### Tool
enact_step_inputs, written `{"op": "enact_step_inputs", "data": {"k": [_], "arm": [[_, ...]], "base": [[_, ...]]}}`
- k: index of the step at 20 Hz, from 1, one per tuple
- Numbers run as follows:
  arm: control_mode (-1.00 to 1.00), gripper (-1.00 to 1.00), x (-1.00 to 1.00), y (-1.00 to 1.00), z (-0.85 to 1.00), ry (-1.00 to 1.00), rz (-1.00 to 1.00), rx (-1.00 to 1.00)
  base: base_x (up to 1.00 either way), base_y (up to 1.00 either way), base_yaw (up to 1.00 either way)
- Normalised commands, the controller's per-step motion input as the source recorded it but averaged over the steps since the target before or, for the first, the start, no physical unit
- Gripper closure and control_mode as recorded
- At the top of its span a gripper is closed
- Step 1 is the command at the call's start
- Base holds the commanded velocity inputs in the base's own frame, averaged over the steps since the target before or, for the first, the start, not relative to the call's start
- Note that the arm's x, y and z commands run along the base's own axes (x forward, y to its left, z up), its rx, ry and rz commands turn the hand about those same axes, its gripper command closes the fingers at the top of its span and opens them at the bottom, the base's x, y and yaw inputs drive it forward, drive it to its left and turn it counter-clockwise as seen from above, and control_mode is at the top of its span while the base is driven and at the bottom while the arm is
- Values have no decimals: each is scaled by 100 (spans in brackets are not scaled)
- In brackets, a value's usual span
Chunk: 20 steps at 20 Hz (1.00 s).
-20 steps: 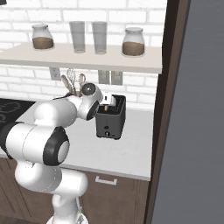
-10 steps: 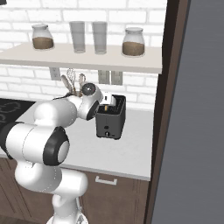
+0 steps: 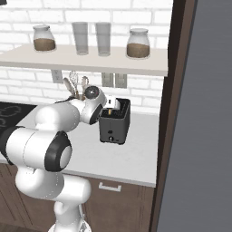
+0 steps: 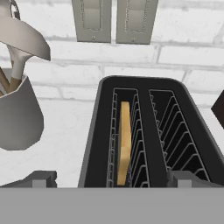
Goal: Start the toaster. Once the lever pops up, take the bread to the plate on the dining counter.
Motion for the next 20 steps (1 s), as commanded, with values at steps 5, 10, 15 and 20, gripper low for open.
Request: {"op": "enact_step_inputs", "data": {"k": [5, 10, 15, 20], "arm": [[-100, -100, 0, 0, 0, 0, 0, 0], [-100, -100, 0, 0, 0, 0, 0, 0], [-100, -100, 0, 0, 0, 0, 0, 0], [-100, -100, 0, 0, 0, 0, 0, 0]], "base": [[0, 0, 0], [0, 0, 0], [0, 0, 0], [0, 0, 0]]}}
